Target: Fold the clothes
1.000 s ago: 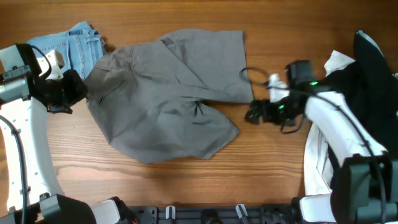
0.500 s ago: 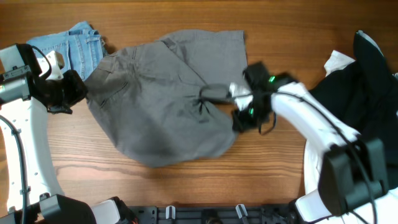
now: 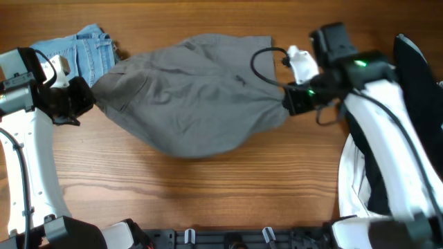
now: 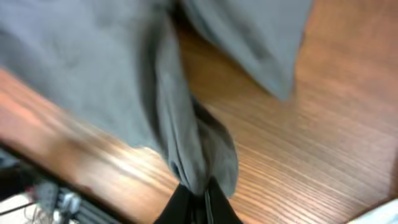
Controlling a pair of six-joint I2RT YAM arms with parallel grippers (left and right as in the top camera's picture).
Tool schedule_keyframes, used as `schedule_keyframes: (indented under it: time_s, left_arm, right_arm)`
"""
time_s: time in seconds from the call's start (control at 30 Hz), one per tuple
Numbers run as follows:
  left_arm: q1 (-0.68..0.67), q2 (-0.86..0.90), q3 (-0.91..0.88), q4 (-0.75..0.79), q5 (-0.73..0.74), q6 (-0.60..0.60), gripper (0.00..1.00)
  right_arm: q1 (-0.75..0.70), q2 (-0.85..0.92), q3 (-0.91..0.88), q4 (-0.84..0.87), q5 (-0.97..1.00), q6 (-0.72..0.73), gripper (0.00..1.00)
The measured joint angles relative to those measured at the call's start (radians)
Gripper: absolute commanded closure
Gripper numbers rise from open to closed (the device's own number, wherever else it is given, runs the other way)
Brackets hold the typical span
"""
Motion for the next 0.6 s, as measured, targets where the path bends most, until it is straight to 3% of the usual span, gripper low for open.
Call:
schedule_keyframes:
  time_s: [0.13,0.2,0.27,0.3,0.33,0.37,0.43,0.5,0.6]
  left_arm:
    - [0.000,0.000,0.000,0.041,0.000,0.003,0.96]
    - [0.000,0.001,0.000,0.051,-0.001,0.003,0.96]
    - [-0.010,0.002,0.000,0.053,-0.004,0.003,0.96]
    - [-0.023,0.006,0.000,0.056,-0.007,0.003,0.96]
    - [-0.042,0.013,0.000,0.058,-0.008,0.003,0.96]
    - [-0.068,0.025,0.000,0.056,-0.009,0.003,0.96]
    - [-0.110,0.041,0.000,0.056,-0.019,0.003,0.96]
    - [-0.132,0.046,0.000,0.051,-0.034,0.003,0.96]
    - [-0.135,0.047,0.000,0.050,-0.057,0.003,0.96]
  right_arm:
    - [0.000,-0.196,0.067,0.035,-0.089,0.013,0.93]
    - [0.000,-0.124,0.011,0.140,-0.106,0.041,0.94]
    - [0.000,0.062,-0.059,0.309,-0.108,0.078,0.96]
    - [0.000,0.184,-0.075,0.422,-0.087,0.104,0.87]
    - [-0.002,0.274,-0.085,0.496,-0.054,0.122,0.47]
    - [-0.008,0.359,-0.091,0.573,-0.027,0.137,0.36]
    - [-0.037,0.452,-0.091,0.559,-0.025,0.150,0.28]
    - [-0.072,0.470,-0.091,0.397,-0.074,0.137,0.15]
    - [-0.054,0.434,-0.090,0.172,-0.184,0.013,0.13]
